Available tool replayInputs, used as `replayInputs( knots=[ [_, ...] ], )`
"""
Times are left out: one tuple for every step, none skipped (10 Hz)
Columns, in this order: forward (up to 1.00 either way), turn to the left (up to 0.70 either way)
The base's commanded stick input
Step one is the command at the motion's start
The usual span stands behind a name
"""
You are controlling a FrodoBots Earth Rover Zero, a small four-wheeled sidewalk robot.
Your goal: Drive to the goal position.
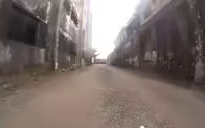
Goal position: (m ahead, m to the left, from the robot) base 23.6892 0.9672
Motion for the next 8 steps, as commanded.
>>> replayInputs(
  knots=[
    [0.70, 0.00],
    [0.70, 0.00],
    [0.70, 0.00],
    [0.70, 0.00],
    [0.70, 0.00],
    [0.70, 0.00],
    [0.70, 0.00],
    [0.70, 0.00]
  ],
)
